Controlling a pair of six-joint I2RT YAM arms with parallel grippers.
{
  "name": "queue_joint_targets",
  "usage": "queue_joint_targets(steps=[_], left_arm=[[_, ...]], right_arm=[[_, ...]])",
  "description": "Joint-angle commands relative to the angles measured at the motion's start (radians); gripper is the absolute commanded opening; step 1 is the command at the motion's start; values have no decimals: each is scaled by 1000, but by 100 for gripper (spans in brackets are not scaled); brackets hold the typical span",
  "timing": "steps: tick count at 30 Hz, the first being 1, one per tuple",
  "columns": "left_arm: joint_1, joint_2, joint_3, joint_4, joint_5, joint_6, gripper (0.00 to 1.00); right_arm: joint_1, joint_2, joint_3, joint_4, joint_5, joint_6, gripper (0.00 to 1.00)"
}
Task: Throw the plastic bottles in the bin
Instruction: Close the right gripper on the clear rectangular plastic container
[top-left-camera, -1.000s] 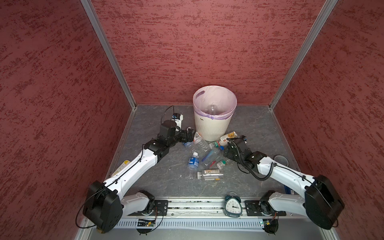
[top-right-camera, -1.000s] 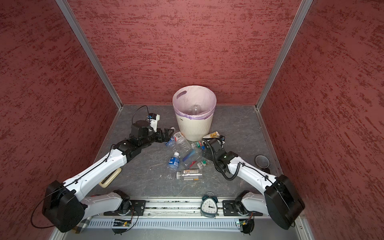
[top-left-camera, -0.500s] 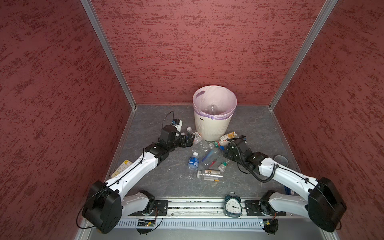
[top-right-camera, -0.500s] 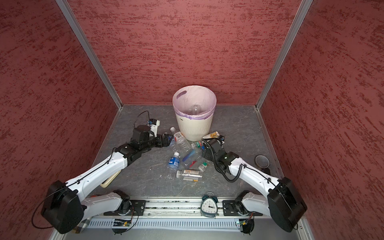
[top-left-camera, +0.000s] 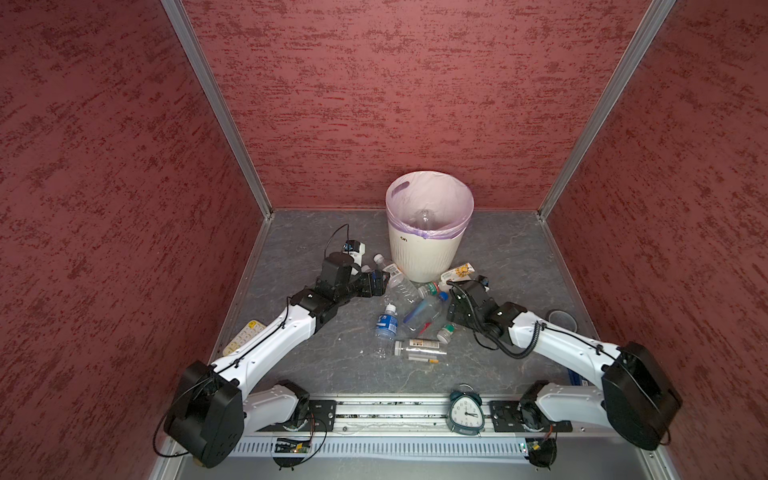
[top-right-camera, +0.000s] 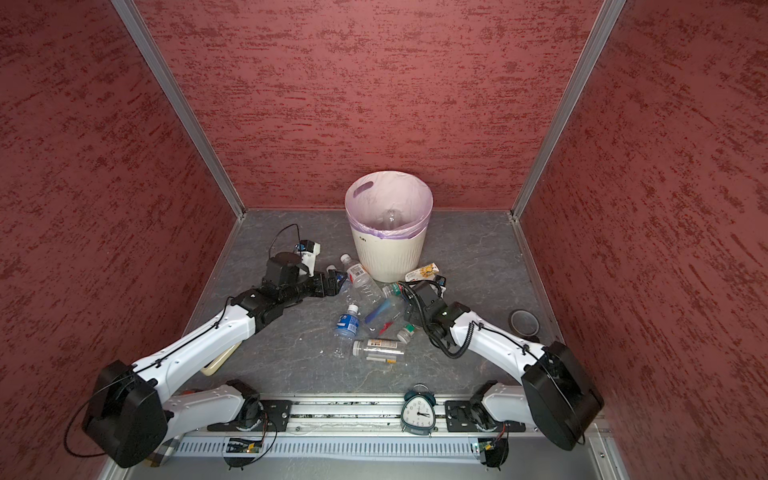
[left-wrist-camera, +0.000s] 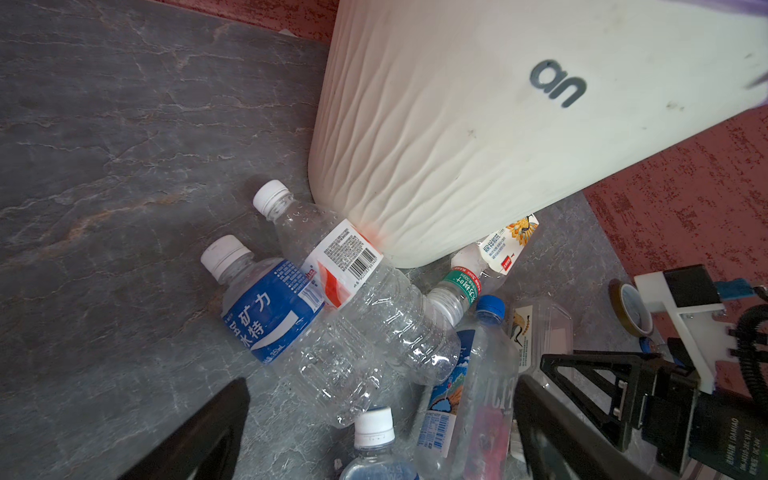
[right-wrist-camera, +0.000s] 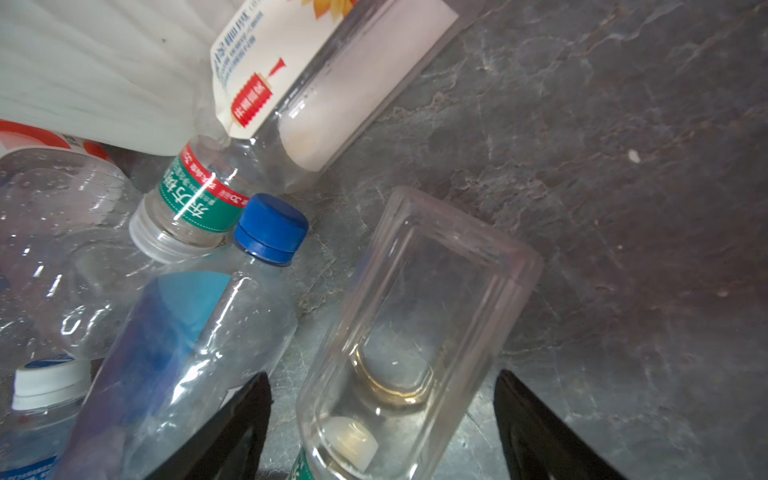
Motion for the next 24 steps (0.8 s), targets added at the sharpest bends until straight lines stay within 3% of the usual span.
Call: queue_joint_targets(steps=[1,12,24], left_arm=[[-2,-16,-16,-6,9,-6,99],[0,-30,-38,-17,10,-14,99],[-2,-10,-26,-9,22,-24,99]], right_arm=[[7,22,11,31,3,7,85],[5,76,14,47,0,-6,80],[-42,86,32,-21,45,-61,68]])
